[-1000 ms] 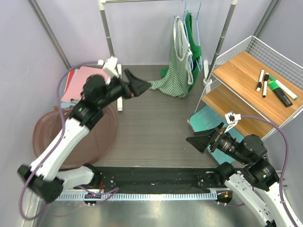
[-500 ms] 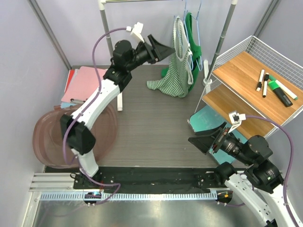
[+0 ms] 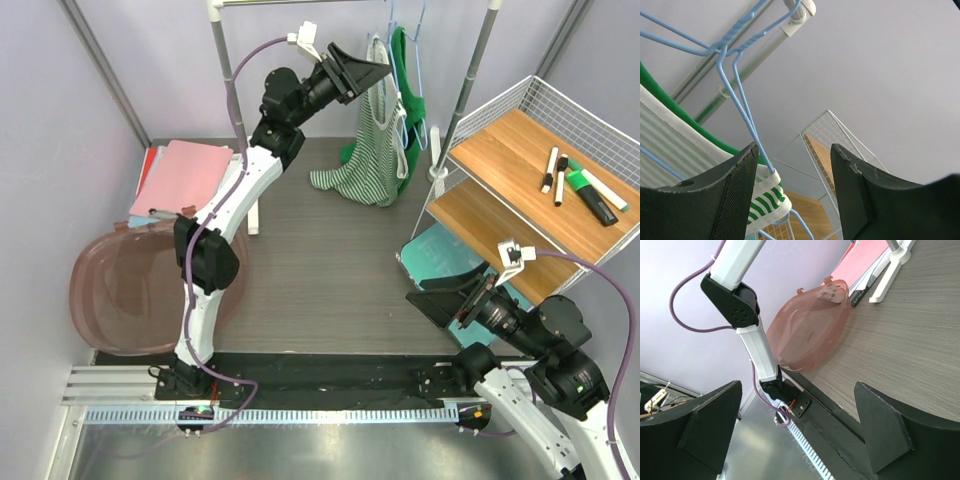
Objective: Remove the tank top from the hanger
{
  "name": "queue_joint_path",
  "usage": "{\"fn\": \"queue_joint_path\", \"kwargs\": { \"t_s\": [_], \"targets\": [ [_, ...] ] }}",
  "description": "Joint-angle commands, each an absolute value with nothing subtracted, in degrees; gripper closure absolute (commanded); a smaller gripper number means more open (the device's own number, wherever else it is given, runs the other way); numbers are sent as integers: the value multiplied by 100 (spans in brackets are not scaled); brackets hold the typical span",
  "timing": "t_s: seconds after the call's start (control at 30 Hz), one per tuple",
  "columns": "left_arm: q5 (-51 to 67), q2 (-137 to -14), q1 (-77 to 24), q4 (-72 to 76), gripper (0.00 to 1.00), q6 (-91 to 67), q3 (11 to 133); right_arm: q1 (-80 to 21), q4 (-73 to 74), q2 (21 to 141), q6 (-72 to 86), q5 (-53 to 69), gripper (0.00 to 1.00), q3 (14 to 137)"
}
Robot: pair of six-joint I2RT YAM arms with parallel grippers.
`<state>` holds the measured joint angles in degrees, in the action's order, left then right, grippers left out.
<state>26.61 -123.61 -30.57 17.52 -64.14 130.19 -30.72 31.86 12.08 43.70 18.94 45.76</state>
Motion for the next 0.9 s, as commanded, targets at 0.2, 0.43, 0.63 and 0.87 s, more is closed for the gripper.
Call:
{"fn": "queue_joint_path", "kwargs": {
  "t_s": [0.2,0.43,0.63,0.87],
  "targets": [
    [2057,-12524,-3260,2276,42,-6443,13131,-3085,3138,1143,4474,1828,0,4869],
    [1802,-12928,-3296,2347,50,-6592,13500,-3085,3146,1099,4483,1811,0,4895],
    [1521,-12955,-3375,2399,50,-6486,13430,-3085,3243,1081,4456,1775,0,4983],
    [1354,-13148,-3463,2443,51,-6495,13596,-3085,3269,1063,4465,1758,0,4966]
  ]
}}
